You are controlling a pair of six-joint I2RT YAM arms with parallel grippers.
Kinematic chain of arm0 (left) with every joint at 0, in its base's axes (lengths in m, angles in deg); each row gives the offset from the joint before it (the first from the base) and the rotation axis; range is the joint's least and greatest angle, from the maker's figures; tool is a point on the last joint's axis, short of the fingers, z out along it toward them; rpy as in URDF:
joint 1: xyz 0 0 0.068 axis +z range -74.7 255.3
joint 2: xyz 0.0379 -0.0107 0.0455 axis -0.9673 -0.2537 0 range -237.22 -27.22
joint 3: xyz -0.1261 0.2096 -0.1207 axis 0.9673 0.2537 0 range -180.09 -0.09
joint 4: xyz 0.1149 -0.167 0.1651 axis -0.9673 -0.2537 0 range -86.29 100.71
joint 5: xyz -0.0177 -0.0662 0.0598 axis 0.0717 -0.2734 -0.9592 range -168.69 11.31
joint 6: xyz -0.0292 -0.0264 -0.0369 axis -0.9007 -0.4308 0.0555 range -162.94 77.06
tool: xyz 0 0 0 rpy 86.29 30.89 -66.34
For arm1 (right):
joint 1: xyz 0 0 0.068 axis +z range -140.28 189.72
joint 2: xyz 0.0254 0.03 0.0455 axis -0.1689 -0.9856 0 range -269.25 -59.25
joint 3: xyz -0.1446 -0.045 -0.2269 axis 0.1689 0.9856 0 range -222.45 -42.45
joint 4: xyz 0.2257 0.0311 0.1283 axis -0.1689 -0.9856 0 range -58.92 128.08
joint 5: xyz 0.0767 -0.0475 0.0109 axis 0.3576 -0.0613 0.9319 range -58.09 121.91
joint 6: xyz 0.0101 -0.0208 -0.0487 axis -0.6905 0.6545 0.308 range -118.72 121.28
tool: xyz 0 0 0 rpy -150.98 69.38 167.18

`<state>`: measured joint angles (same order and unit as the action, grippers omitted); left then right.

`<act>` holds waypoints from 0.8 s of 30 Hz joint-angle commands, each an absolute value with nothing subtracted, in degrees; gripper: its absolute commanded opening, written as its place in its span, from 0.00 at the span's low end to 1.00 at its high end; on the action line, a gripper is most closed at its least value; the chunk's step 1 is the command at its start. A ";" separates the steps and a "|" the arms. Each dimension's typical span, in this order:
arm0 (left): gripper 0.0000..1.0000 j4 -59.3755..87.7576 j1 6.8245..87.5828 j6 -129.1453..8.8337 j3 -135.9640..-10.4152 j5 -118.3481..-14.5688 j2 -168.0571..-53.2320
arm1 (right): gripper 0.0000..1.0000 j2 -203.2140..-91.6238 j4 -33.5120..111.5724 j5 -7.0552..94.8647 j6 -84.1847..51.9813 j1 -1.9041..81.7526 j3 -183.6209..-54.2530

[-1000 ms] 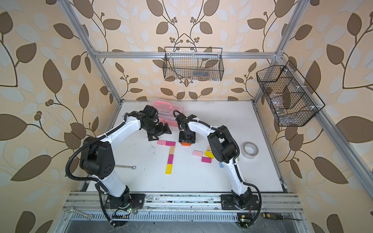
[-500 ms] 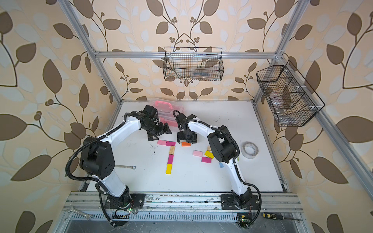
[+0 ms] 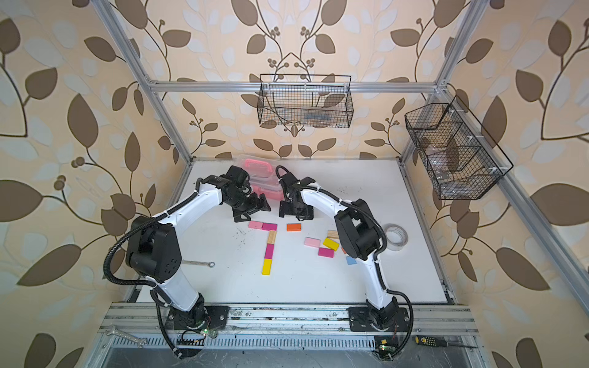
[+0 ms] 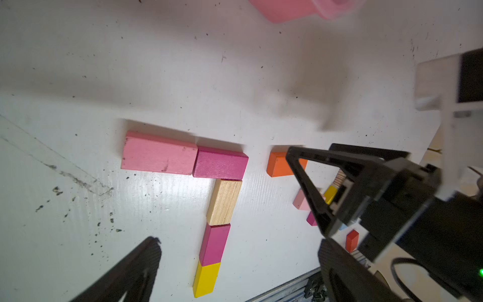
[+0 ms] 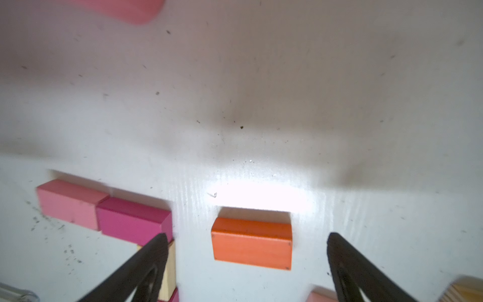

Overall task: Assemble the number 7 with building blocks
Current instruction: Place the building block at the center of the board, then pick up the building block from the center of the board.

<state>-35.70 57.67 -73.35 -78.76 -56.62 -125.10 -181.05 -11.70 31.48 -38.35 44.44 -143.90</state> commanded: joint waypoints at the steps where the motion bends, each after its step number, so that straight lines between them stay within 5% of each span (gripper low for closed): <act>1: 0.97 -36.05 57.82 -72.99 -80.96 -56.73 -123.98 | 0.96 -175.24 -11.03 27.70 -39.06 43.07 -141.87; 18: 0.97 -33.70 57.81 -74.39 -82.54 -54.72 -126.82 | 0.93 -158.70 -12.98 27.37 -35.18 23.73 -114.04; 24: 0.97 -32.93 57.81 -75.33 -83.09 -53.99 -127.77 | 0.91 -158.41 -11.29 29.56 -34.38 23.38 -109.90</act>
<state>-33.54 57.72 -74.60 -80.70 -55.42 -127.75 -159.17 -12.03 28.09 -35.45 22.85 -110.94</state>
